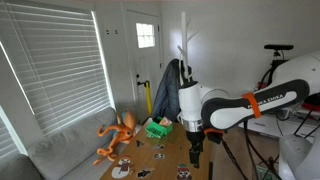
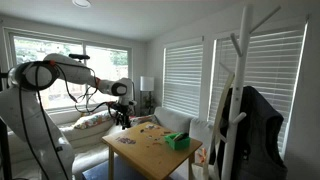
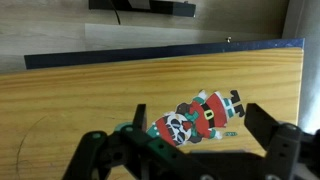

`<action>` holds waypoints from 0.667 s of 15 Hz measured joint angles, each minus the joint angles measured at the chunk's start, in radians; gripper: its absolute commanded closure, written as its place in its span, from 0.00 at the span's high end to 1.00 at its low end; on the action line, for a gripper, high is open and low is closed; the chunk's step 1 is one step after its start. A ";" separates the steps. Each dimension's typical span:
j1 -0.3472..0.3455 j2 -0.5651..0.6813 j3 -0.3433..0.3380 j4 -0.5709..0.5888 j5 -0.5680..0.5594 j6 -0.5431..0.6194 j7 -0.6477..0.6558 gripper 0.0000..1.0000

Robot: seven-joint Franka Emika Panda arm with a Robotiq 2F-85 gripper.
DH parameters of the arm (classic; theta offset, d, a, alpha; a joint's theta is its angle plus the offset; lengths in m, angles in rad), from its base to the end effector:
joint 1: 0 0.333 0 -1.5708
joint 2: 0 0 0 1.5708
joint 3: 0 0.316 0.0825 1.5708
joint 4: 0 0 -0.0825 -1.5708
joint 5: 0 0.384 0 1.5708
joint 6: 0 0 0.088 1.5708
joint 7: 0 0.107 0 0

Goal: Pick up the white tote bag from the coat hanger stand and put it on the table

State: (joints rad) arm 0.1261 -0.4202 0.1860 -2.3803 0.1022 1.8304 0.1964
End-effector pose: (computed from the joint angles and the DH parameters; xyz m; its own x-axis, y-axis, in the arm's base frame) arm 0.3844 0.1364 0.4650 0.9889 0.0606 -0.1357 0.0623 -0.9980 0.0078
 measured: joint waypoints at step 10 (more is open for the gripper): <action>-0.013 -0.002 -0.001 0.000 -0.025 0.013 0.036 1.00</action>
State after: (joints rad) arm 0.1132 -0.4223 0.1849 -2.3807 0.0773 1.8435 0.2326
